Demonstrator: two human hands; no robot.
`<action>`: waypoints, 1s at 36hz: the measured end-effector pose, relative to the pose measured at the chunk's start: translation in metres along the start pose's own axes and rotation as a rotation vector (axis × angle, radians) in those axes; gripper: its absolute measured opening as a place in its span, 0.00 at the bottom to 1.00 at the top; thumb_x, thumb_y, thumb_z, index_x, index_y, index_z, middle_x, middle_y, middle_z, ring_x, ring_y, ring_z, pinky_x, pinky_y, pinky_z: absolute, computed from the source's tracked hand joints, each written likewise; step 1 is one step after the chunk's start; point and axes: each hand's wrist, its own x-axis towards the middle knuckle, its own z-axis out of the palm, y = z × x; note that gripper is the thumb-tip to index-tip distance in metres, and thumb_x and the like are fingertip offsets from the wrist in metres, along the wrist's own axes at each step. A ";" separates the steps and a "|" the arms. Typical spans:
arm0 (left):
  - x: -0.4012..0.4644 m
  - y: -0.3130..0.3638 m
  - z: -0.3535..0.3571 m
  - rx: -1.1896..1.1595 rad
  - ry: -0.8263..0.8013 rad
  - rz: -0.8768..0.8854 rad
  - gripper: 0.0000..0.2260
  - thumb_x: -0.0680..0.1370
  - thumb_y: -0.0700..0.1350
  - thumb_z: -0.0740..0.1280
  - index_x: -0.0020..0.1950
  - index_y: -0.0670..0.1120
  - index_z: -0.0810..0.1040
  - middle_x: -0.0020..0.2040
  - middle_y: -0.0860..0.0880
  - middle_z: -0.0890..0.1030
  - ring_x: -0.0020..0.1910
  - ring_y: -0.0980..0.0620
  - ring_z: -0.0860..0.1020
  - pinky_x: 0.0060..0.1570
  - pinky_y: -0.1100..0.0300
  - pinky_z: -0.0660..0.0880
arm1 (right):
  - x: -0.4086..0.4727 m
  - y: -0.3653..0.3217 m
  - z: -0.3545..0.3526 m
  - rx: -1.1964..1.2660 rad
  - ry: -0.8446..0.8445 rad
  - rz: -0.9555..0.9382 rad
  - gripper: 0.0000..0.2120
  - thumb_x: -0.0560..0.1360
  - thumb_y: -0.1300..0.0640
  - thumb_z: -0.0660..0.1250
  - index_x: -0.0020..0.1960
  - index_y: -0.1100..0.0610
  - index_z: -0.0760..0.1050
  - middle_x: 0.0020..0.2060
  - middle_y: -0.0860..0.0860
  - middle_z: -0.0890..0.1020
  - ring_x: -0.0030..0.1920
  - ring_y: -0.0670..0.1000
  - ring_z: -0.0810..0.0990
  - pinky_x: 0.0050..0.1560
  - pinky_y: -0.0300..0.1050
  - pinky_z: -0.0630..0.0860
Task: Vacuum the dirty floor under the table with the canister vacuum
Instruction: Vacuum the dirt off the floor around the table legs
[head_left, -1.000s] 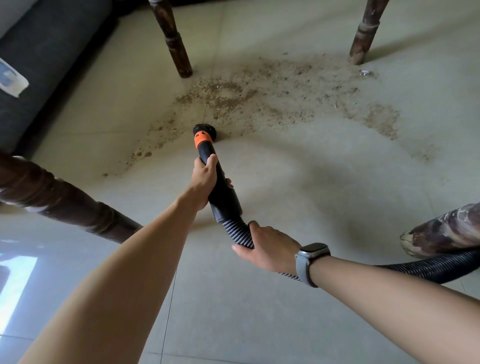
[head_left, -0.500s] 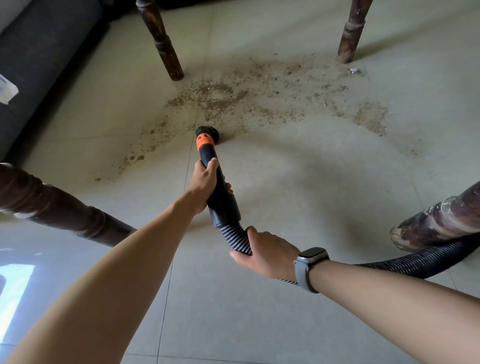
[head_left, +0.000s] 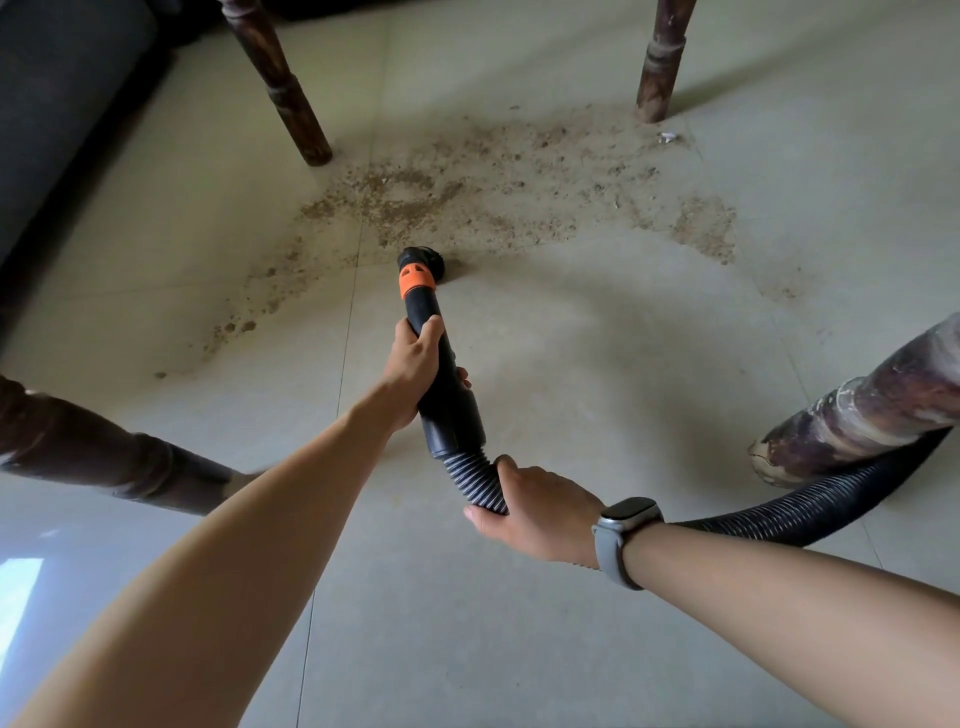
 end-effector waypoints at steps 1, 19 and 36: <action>0.000 0.000 0.002 -0.003 0.000 0.001 0.06 0.81 0.44 0.56 0.55 0.43 0.63 0.38 0.44 0.69 0.27 0.49 0.73 0.28 0.55 0.77 | 0.000 0.001 -0.001 0.001 0.002 0.003 0.19 0.78 0.40 0.59 0.50 0.57 0.61 0.37 0.50 0.73 0.38 0.56 0.74 0.38 0.45 0.67; 0.002 -0.003 0.037 0.051 -0.090 0.017 0.08 0.81 0.44 0.56 0.59 0.43 0.63 0.38 0.44 0.69 0.23 0.51 0.74 0.28 0.57 0.76 | -0.014 0.023 -0.005 -0.013 0.033 0.055 0.20 0.78 0.40 0.59 0.49 0.57 0.61 0.35 0.47 0.70 0.38 0.56 0.73 0.38 0.46 0.66; -0.001 0.000 0.069 0.073 -0.192 0.033 0.06 0.82 0.44 0.55 0.56 0.43 0.62 0.37 0.44 0.68 0.27 0.47 0.72 0.34 0.52 0.75 | -0.025 0.042 -0.007 0.033 0.080 0.078 0.19 0.78 0.40 0.59 0.48 0.57 0.60 0.33 0.47 0.68 0.38 0.55 0.73 0.37 0.46 0.65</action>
